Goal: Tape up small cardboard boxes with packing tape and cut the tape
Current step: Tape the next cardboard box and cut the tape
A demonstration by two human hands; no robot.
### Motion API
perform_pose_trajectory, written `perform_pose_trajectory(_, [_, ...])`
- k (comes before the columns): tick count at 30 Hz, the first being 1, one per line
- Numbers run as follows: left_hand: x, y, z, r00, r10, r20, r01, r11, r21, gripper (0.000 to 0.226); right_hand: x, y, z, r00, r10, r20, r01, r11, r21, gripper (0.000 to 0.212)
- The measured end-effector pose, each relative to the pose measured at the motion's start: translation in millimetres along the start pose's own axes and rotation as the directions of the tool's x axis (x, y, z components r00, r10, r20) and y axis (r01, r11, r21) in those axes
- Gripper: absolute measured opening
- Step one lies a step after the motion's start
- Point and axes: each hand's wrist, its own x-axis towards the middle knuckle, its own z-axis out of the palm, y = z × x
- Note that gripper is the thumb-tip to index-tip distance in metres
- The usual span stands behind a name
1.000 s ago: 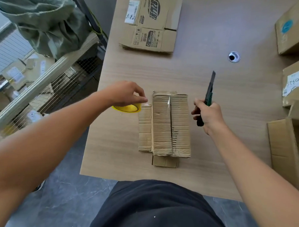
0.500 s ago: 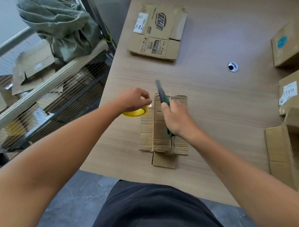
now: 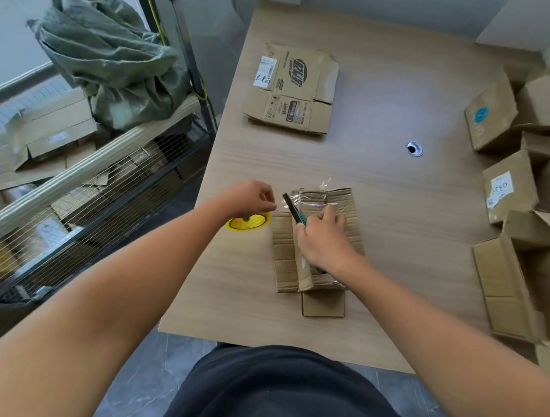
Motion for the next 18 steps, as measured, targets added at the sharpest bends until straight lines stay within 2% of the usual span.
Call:
perform_pose_trajectory(4, [2,3,0,0.989,0.14,-0.049,-0.132,0.982,0.138,0.014,-4,-20,-21,0.995,0.075,0.072,-0.072,0.996,-0.05,0.045])
perform_pose_trajectory(6, [0,3,3,0.974,0.21,-0.089,-0.188,0.961,0.203,0.017,-3,-33,-27,0.975,0.164,0.147,-0.148,0.982,-0.115,0.041])
perform_pose_trajectory(8, [-4,0,4,0.951,0.284,-0.125,-0.257,0.947,0.193,0.017,2,-45,-31,0.939,0.271,0.211,-0.24,0.957,-0.161,0.04])
perform_pose_trajectory(10, [-11,-8,1,0.929,0.323,-0.179,-0.302,0.944,0.133,0.015,3,-52,-37,0.9,0.351,0.259,-0.347,0.936,-0.064,0.043])
perform_pose_trajectory(11, [-15,-14,-2,0.925,0.321,-0.203,-0.303,0.946,0.115,0.015,2,-52,-40,0.908,0.332,0.257,-0.344,0.939,0.004,0.044])
perform_pose_trajectory(12, [-20,-19,-4,0.926,0.307,-0.218,-0.291,0.951,0.105,0.015,-1,-51,-43,0.932,0.282,0.226,-0.305,0.95,0.071,0.044])
perform_pose_trajectory(14, [-31,-30,-9,0.937,0.267,-0.225,-0.26,0.964,0.061,0.015,-12,-40,-42,0.98,0.196,0.045,-0.201,0.951,0.234,0.042])
perform_pose_trajectory(16, [-47,-35,-12,0.949,0.231,-0.216,-0.244,0.969,-0.033,0.011,-29,-28,-36,0.971,0.183,-0.155,-0.099,0.895,0.435,0.039])
perform_pose_trajectory(18, [-66,-34,-14,0.957,0.216,-0.192,-0.244,0.96,-0.138,0.014,-48,-24,-29,0.95,0.191,-0.247,0.003,0.787,0.617,0.038])
